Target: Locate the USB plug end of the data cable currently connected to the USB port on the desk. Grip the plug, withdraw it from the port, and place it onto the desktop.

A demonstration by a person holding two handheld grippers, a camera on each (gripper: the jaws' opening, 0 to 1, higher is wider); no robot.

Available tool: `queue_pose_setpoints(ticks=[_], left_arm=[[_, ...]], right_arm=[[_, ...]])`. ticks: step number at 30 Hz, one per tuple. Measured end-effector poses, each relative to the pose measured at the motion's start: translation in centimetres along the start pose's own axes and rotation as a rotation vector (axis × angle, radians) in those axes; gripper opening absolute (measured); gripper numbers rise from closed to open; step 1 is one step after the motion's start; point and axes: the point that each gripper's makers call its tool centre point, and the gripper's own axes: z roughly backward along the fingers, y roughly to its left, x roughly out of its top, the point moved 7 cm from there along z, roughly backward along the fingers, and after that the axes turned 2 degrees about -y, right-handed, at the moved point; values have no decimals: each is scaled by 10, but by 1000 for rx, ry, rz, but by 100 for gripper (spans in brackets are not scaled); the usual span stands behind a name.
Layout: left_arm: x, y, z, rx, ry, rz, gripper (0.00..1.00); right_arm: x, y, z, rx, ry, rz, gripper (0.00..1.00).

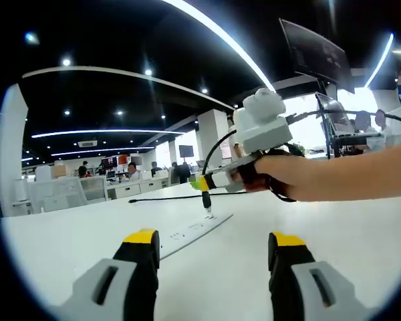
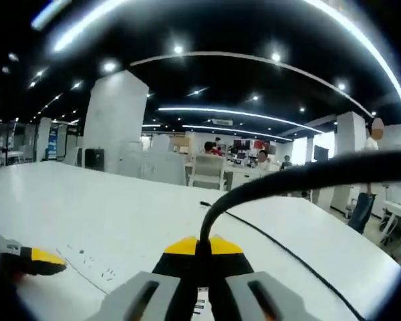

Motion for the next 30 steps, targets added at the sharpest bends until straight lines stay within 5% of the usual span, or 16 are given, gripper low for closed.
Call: queue_pose_setpoints(ticks=[4, 10, 30], left_arm=[[0, 0, 1, 0, 1, 3, 66], [0, 1, 2, -5, 0, 8, 66], [4, -1, 5, -28, -28, 23, 71]], right_arm=[[19, -7, 10, -7, -32, 16, 5], [6, -11, 15, -23, -26, -46, 5], [4, -17, 34, -11, -59, -128, 5]])
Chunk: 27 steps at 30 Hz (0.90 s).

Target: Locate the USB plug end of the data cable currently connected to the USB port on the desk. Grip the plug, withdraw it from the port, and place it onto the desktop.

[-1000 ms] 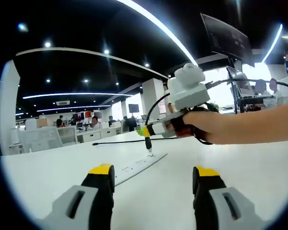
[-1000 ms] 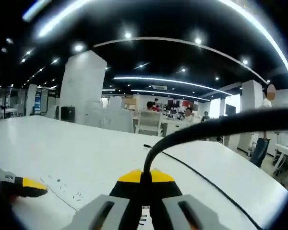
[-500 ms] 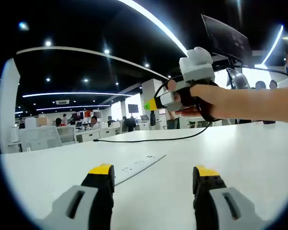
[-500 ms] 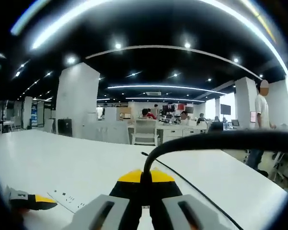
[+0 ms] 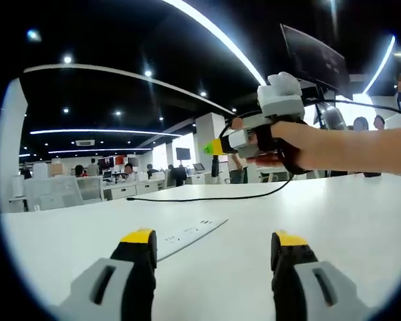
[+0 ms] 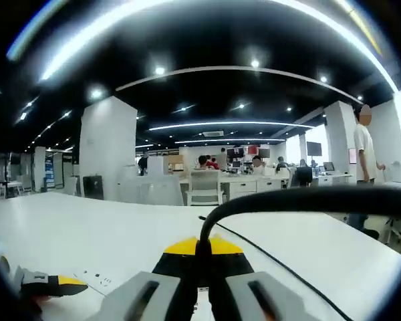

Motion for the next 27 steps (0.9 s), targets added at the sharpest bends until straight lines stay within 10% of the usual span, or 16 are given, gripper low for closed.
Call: queue_pose_setpoints(ticks=[27], left_arm=[[10, -20, 5, -8, 15, 7, 73]], right_arm=[[2, -4, 46, 79, -38, -107, 5]])
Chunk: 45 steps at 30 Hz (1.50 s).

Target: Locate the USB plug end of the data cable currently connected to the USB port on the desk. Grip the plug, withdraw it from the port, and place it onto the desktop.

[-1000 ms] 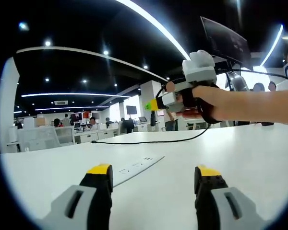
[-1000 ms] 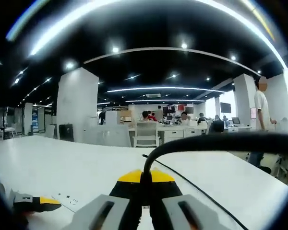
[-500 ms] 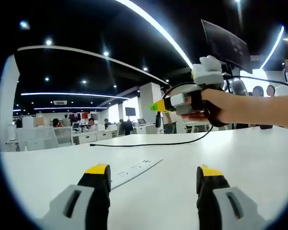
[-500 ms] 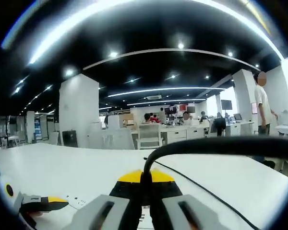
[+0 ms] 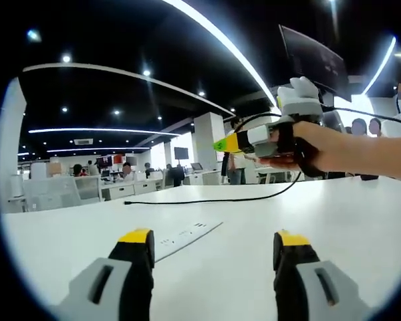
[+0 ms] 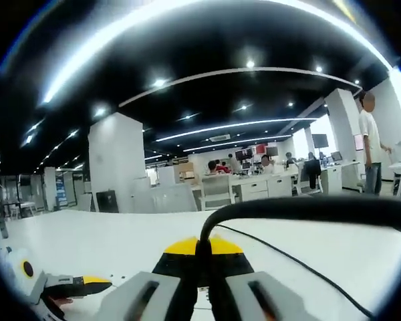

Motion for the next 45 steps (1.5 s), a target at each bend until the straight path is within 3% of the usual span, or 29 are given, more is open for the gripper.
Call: queue_pose_setpoints(ticks=[16, 27, 32, 45], left_arm=[[29, -21, 29, -13, 0, -7, 73], [28, -35, 57, -27, 15, 5, 73], [27, -41, 67, -29, 18, 7, 73], [24, -41, 85, -17, 32, 39, 73]], right_arm=[[-8, 16, 31, 64, -2, -68, 5], [-24, 46, 51, 165, 28, -98, 5], [-39, 57, 58, 204, 49, -135, 5], [-73, 65, 59, 225, 97, -200, 5]])
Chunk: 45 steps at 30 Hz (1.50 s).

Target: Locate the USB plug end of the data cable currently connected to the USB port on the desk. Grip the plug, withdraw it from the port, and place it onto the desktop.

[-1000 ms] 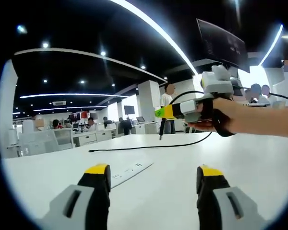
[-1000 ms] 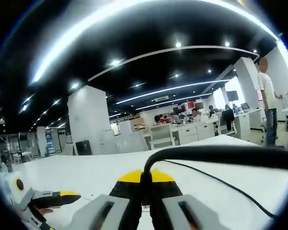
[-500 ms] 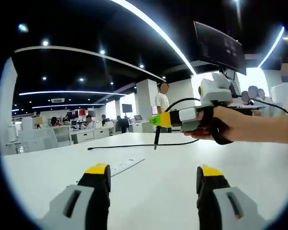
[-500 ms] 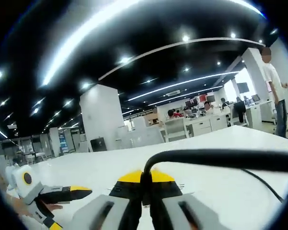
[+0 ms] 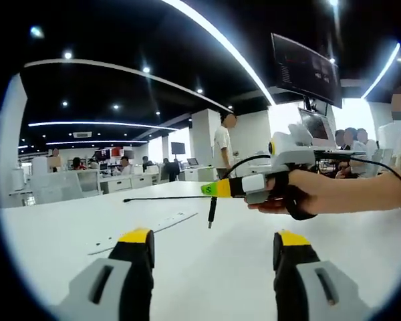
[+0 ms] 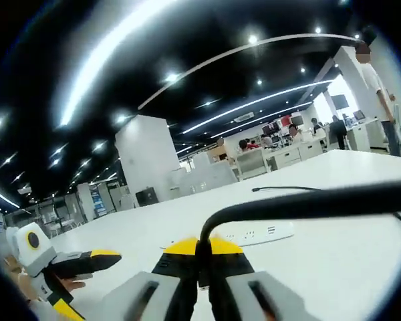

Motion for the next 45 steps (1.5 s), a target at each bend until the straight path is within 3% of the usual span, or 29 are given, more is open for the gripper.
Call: queue_pose_setpoints(ticks=[19, 40, 45], left_arm=[[-7, -2, 9, 15, 11, 39, 73], [-10, -8, 9, 3, 29, 50, 72], [-10, -9, 10, 2, 34, 53, 72]], right_arm=[[-18, -2, -2, -1, 43, 65, 5], [-17, -3, 2, 8, 46, 137, 6], [-14, -3, 6, -7, 43, 176, 13]])
